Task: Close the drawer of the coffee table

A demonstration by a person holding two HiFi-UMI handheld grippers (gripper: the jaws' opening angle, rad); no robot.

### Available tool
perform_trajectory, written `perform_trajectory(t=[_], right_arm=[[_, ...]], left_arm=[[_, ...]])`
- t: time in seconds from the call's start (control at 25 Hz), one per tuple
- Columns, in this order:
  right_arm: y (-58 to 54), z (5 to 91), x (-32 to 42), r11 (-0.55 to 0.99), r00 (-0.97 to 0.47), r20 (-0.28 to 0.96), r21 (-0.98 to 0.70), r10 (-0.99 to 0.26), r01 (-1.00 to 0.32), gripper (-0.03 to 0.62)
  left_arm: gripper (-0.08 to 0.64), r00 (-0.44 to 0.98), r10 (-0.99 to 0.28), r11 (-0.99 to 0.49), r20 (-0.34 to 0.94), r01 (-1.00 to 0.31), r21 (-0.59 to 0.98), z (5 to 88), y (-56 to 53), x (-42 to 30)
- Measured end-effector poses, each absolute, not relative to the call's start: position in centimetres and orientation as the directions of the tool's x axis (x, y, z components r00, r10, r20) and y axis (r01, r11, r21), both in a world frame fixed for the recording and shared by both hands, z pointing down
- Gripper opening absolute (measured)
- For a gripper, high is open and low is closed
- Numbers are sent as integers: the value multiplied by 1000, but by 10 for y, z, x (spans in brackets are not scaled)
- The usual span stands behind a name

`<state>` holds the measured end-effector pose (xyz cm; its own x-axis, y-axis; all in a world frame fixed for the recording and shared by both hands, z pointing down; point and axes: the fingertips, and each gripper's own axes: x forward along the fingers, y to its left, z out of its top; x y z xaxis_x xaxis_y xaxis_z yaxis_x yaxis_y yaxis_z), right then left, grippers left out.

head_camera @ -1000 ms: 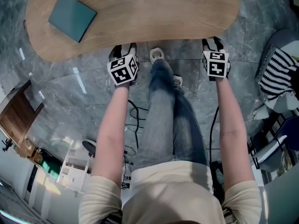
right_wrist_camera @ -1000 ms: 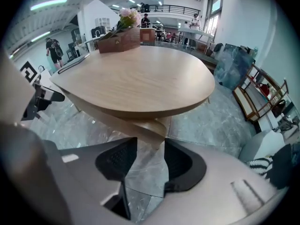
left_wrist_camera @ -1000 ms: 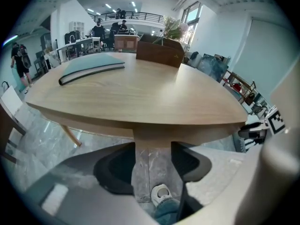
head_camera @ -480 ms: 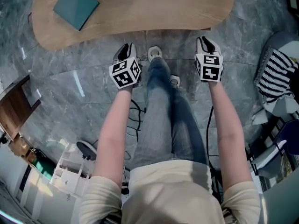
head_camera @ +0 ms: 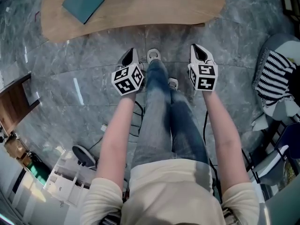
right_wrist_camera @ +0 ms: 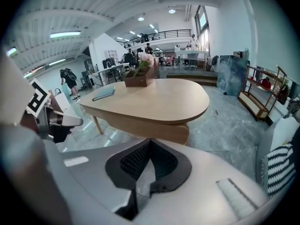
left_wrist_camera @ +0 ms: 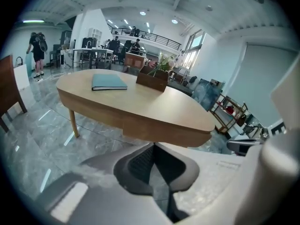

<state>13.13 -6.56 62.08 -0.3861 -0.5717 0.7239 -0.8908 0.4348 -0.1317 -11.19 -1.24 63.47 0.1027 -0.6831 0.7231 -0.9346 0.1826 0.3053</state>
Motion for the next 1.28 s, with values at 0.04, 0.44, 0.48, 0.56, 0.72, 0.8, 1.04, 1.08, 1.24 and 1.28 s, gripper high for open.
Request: perform_trajectory(t=[0.04,0.44,0.48,0.56,0.72,0.8,1.04,1.08,1.24,1.28], right_arm=[[-61,614,131,435,-395,714,-140,-579,-890,2],[-15,532,128,456,-457,647,-184,-611,-871,2],[-10,522,128,460,-463,641,-188,-612,-868,2],[0,500,129,469,-478,625,-197,-616,-861,2],[12,458,128,498,-509,590,-199,-626,-844,2],[17,439,126,522,-524,576,-189,-627,-832,2],[32,385,122,570,-569,533,-186,-626,-801,2],[34,378,121,572,-574,528,-189,-626,-798,2],[43,347,119,578,-592,503,-206,-630,-790,2],[44,338,118,581,-599,494,-210,-631,-786,2]], left_arm=[[2,104,-690,180,717,-934,309,629,-8,-108],[2,141,-747,129,649,-928,350,545,25,-74],[2,146,-752,120,643,-929,351,535,28,-71],[2,155,-760,104,631,-930,353,513,34,-64],[2,171,-780,77,602,-928,363,470,44,-53],[2,180,-788,70,589,-924,376,451,50,-50],[2,180,-808,75,561,-912,402,396,65,-43],[2,182,-810,71,557,-914,400,388,67,-41],[2,200,-816,33,543,-920,389,355,76,-29],[2,203,-819,26,537,-921,388,347,77,-27]])
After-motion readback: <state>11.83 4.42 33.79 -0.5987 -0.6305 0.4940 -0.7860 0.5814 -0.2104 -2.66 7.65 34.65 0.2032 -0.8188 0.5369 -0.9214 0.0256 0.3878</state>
